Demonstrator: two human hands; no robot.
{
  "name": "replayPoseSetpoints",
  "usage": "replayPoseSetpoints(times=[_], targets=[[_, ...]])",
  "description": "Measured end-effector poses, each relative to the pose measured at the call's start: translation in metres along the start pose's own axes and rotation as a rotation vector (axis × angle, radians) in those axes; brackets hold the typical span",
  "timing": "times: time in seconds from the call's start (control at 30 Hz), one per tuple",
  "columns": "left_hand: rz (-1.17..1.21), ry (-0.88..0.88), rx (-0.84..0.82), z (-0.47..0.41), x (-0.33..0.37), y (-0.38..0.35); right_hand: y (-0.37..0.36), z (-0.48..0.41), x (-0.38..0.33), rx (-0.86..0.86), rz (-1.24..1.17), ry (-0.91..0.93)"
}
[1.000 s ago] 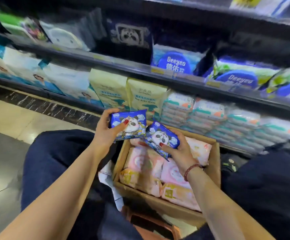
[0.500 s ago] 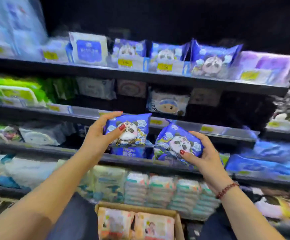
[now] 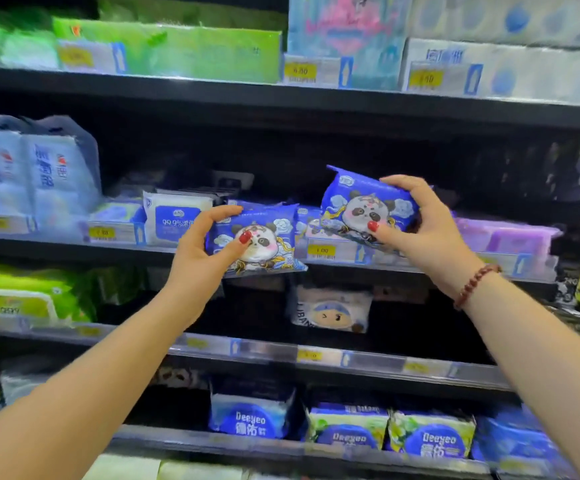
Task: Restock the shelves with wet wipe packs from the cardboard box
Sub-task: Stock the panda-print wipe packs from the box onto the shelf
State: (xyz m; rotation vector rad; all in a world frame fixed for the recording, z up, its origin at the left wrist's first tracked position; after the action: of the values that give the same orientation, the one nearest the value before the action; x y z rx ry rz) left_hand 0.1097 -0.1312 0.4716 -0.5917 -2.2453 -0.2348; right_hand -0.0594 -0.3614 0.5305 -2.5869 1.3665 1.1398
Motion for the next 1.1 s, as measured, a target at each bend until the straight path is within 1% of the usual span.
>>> replayPoseSetpoints(times=[0.07,0.17,0.4,0.5,0.63,0.77,0.93,1.1], targets=[[-0.005,-0.001,0.007,-0.009,0.0,0.003,-0.011,-0.024,0.004,-0.03,0.104,-0.002],[-0.005,0.001,0.02,-0.018,-0.002,0.007,-0.027,-0.048,0.017,-0.106,0.211,-0.063],[0.022,0.002,0.016,-0.032,-0.01,0.016,-0.051,-0.073,0.036,-0.285,0.34,-0.162],[0.035,-0.006,0.03,-0.039,-0.016,0.018,-0.056,-0.079,0.036,-0.344,0.45,-0.141],[0.055,-0.007,0.048,-0.045,-0.025,0.021,-0.06,-0.078,0.038,-0.249,0.556,-0.029],[0.05,0.001,0.065,-0.049,-0.029,0.022,-0.065,-0.068,0.053,-0.174,0.632,0.008],[0.071,-0.003,0.068,-0.049,-0.027,0.02,-0.062,-0.06,0.056,-0.232,0.629,-0.054],[0.068,-0.002,0.084,-0.052,-0.02,0.023,-0.065,-0.052,0.05,-0.191,0.635,-0.103]])
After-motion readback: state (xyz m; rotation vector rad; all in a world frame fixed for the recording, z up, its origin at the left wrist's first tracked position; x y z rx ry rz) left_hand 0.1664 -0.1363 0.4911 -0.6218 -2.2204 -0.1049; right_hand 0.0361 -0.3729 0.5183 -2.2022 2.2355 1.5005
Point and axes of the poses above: each hand's wrist, its own z-axis away from the middle knuckle, its own y-axis out of the back of the hand, x = y × z, the point moved 7 cm from there along -z, towards the middle knuckle, and after that the axes turned 2 degrees about z, right-handed, at the moved point
